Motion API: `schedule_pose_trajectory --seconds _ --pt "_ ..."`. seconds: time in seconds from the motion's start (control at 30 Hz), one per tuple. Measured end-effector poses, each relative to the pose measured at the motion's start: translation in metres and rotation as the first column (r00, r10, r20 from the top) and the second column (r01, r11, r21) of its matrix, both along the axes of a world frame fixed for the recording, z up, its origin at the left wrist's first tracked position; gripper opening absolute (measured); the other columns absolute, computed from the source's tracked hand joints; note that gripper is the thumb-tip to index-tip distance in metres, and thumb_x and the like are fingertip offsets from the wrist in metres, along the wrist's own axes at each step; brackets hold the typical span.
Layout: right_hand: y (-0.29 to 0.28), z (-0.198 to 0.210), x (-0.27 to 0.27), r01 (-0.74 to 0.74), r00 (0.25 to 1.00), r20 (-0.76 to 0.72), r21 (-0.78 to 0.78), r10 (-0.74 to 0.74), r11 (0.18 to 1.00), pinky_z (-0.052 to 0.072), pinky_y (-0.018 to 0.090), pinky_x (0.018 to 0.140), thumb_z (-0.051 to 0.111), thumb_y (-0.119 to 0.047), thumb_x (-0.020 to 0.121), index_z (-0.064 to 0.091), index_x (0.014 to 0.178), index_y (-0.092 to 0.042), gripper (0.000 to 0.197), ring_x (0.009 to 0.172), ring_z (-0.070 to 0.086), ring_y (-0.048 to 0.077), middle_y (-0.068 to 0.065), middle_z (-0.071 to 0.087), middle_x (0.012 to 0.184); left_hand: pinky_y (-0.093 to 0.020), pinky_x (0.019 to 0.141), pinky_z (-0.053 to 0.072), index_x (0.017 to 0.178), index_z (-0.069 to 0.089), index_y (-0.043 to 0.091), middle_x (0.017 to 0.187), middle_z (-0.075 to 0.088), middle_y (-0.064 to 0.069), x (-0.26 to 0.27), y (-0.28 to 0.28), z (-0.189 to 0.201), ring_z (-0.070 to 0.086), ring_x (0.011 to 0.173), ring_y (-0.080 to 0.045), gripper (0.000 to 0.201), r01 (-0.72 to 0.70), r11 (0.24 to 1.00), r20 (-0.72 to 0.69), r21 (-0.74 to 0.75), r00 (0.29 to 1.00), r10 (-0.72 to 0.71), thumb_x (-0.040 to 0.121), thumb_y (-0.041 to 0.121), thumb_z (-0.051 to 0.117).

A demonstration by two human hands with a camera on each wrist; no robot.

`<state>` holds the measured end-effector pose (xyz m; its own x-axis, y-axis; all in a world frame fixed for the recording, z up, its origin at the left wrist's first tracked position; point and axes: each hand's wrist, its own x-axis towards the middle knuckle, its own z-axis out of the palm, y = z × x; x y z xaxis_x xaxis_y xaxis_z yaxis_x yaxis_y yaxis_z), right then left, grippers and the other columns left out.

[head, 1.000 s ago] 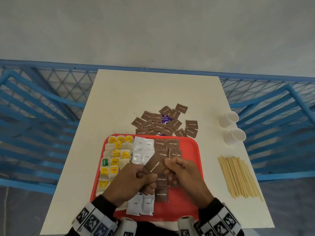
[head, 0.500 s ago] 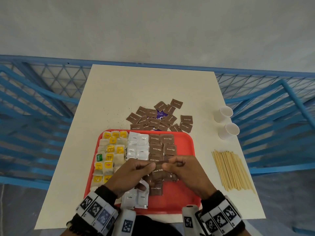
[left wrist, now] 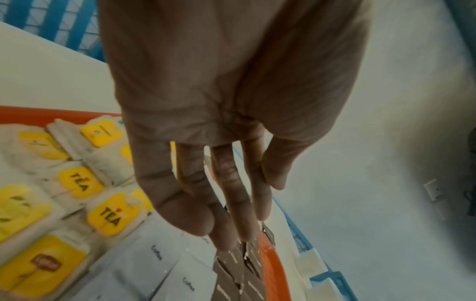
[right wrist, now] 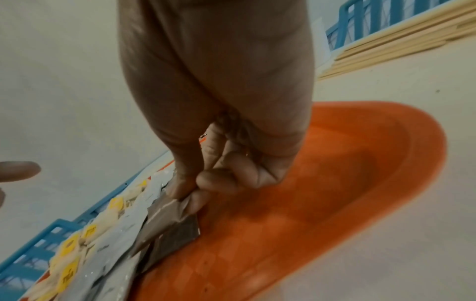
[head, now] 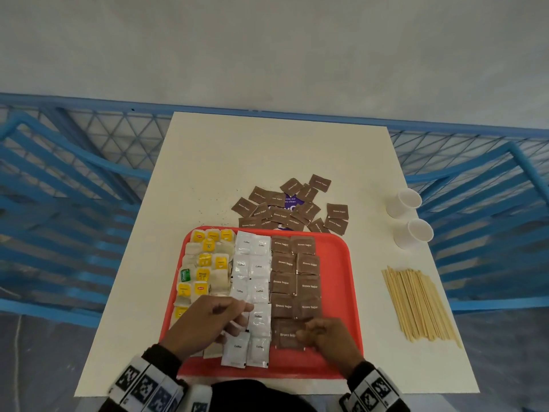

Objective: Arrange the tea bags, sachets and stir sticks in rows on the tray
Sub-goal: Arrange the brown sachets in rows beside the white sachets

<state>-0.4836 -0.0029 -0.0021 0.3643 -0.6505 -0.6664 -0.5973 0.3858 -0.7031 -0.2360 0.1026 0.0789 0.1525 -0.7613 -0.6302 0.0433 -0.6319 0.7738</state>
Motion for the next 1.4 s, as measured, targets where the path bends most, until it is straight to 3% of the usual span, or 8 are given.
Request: schedule_pose_trajectory --seconds 0.43,0.6,0.87,1.03,1.17,1.23,1.33,1.4 --pt "0.006 -0.009 0.024 -0.071 0.952 -0.306 -0.187 0.011 0.980 0.038 0.013 0.050 0.084 -0.037 0.070 0.054 0.041 -0.020 0.045 0.050 0.054 0.000 -0.010 0.061 0.051 -0.022 0.062 0.050 0.099 0.077 0.017 0.093 0.076 -0.006 0.002 0.002 -0.019 0.068 0.073 -0.012 0.028 0.049 0.999 0.033 0.023 0.998 -0.050 0.102 0.028 0.051" --pt "-0.009 0.006 0.024 -0.142 0.959 -0.273 -0.236 0.075 0.961 0.037 0.015 0.048 0.082 -0.037 0.073 0.048 0.043 -0.020 0.049 0.047 0.048 0.002 -0.006 0.063 0.057 -0.026 0.056 0.045 0.079 0.072 0.007 0.064 0.068 -0.006 0.008 -0.004 -0.018 0.060 0.057 -0.017 0.033 0.062 0.998 0.059 0.017 0.996 -0.063 0.099 0.029 0.058" --pt "-0.118 0.047 0.058 -0.393 0.905 -0.299 -0.322 0.302 0.861 0.047 0.020 0.059 0.071 -0.026 0.084 0.058 0.049 -0.017 0.039 0.053 0.053 0.000 -0.009 0.059 0.050 -0.012 0.049 0.037 0.066 0.063 0.008 0.050 0.055 0.012 0.059 -0.068 0.004 0.044 0.046 -0.002 0.044 0.165 0.986 0.590 -0.028 0.799 -0.117 0.098 0.037 0.056" --pt "-0.200 0.037 0.089 -0.355 0.902 -0.386 -0.407 0.194 0.842 0.047 0.024 0.065 0.063 -0.016 0.090 0.065 0.061 -0.006 0.031 0.065 0.059 0.010 0.006 0.070 0.072 -0.024 0.058 0.040 0.074 0.065 0.020 0.066 0.065 0.005 0.098 -0.128 -0.005 0.055 0.058 -0.009 0.028 0.217 0.975 0.642 0.036 0.743 -0.189 0.095 0.038 0.063" --pt "-0.236 0.028 0.115 -0.316 0.878 -0.470 -0.428 0.091 0.847 0.047 0.027 0.065 0.061 -0.030 0.092 0.071 0.089 -0.001 0.031 0.087 0.066 0.027 0.013 0.071 0.092 -0.023 0.062 0.041 0.078 0.067 0.019 0.075 0.066 0.006 0.113 -0.168 -0.027 0.061 0.068 -0.010 0.023 0.267 0.949 0.651 0.168 0.693 -0.310 0.092 0.037 0.066" --pt "-0.245 0.022 0.126 -0.298 0.863 -0.500 -0.403 0.065 0.865 0.045 0.027 0.063 0.060 -0.042 0.092 0.065 0.108 -0.003 0.043 0.098 0.065 0.030 0.015 0.069 0.105 -0.023 0.065 0.041 0.079 0.068 0.018 0.086 0.067 0.003 0.115 -0.182 -0.037 0.060 0.075 -0.011 0.017 0.265 0.952 0.674 0.155 0.676 -0.298 0.091 0.029 0.067" --pt "-0.248 0.009 0.139 -0.258 0.834 -0.551 -0.343 0.030 0.903 0.050 0.032 0.083 0.063 -0.051 0.088 0.043 0.134 0.000 0.071 0.116 0.059 0.035 0.020 0.058 0.128 -0.025 0.064 0.049 0.078 0.069 0.012 0.090 0.072 -0.001 0.112 -0.203 -0.045 0.063 0.075 -0.012 0.018 0.247 0.961 0.674 0.124 0.690 -0.265 0.092 0.019 0.062" --pt "-0.247 0.000 0.146 -0.197 0.833 -0.553 -0.331 -0.020 0.923 0.052 0.040 0.091 0.069 -0.049 0.084 0.035 0.135 -0.002 0.077 0.115 0.059 0.036 0.019 0.057 0.129 -0.036 0.081 0.055 0.082 0.072 0.007 0.095 0.074 -0.006 0.108 -0.216 -0.054 0.068 0.087 -0.022 0.018 0.266 0.953 0.674 0.143 0.679 -0.290 0.092 0.017 0.060"
